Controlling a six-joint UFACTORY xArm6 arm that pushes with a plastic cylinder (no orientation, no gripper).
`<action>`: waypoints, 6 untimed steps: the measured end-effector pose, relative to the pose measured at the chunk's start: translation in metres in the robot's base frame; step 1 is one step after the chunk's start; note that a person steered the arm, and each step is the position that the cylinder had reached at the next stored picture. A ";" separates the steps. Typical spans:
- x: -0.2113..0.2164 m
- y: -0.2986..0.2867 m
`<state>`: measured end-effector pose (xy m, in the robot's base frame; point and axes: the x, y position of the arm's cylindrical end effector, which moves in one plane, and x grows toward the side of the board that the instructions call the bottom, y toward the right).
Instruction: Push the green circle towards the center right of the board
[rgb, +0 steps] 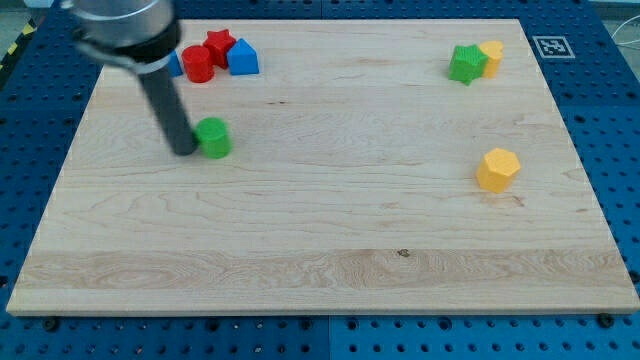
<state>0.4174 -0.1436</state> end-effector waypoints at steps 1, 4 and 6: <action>-0.029 0.045; -0.008 0.095; -0.036 0.169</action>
<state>0.3818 0.0251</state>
